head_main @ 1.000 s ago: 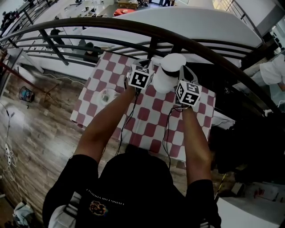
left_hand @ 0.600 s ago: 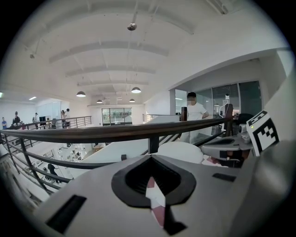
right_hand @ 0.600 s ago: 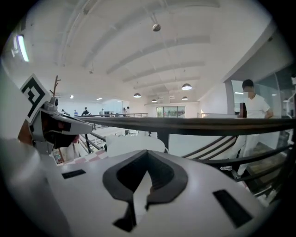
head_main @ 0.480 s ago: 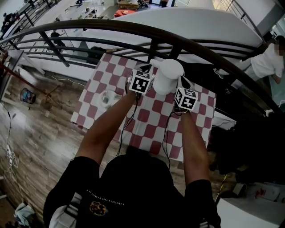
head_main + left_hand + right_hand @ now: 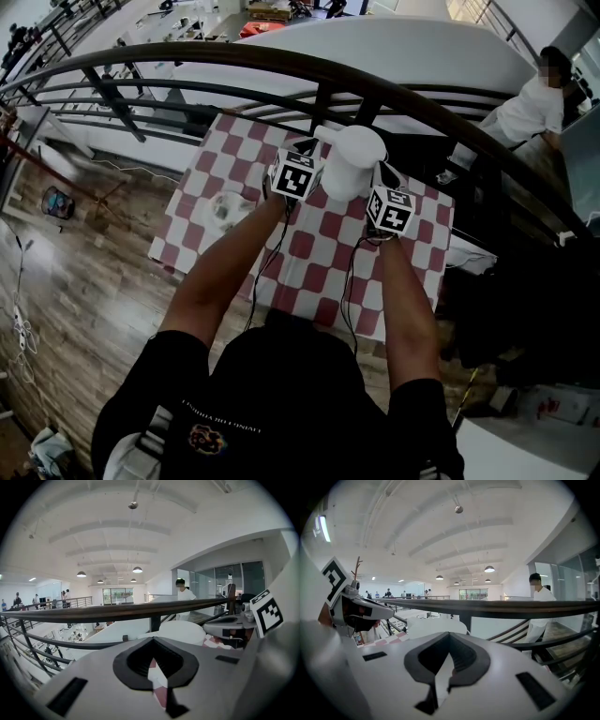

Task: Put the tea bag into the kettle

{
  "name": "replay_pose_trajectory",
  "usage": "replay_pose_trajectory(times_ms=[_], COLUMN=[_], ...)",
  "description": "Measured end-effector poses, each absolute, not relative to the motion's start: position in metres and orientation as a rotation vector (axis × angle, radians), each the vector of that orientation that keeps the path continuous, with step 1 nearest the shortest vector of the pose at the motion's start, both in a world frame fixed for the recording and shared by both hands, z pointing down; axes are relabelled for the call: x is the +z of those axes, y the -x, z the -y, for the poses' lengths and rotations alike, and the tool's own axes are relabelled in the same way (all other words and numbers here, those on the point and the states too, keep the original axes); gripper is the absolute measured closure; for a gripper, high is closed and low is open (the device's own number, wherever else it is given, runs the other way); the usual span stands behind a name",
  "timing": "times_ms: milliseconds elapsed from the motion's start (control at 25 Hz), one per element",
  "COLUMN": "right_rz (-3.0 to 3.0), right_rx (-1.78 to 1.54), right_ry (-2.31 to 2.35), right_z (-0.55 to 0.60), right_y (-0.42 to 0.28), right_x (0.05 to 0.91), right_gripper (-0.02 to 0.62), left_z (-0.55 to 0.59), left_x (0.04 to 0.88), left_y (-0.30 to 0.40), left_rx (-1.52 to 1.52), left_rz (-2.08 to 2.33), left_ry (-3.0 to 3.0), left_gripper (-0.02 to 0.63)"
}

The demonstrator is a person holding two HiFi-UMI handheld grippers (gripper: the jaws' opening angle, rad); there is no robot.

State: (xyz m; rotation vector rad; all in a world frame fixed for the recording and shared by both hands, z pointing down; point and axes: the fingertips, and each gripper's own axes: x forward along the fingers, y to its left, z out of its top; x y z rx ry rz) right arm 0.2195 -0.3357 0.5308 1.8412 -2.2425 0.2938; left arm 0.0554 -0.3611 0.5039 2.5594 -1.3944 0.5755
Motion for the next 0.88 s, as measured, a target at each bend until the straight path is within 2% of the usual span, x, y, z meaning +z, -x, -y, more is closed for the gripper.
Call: replay_pose_trajectory(times_ms=[880], right_rz=[2.287], right_rx=[0.304], right_ry=[-1.841], right_z=[0.319], right_y=[-0.212], right_x=[0.526], right_gripper=[0.583], left_z=[0.343], left_x=[0.498], left_y=[-0.045], left_rx=[0.600], left_rz=[1.401], left_ry=[-2.604], left_gripper=[0.607])
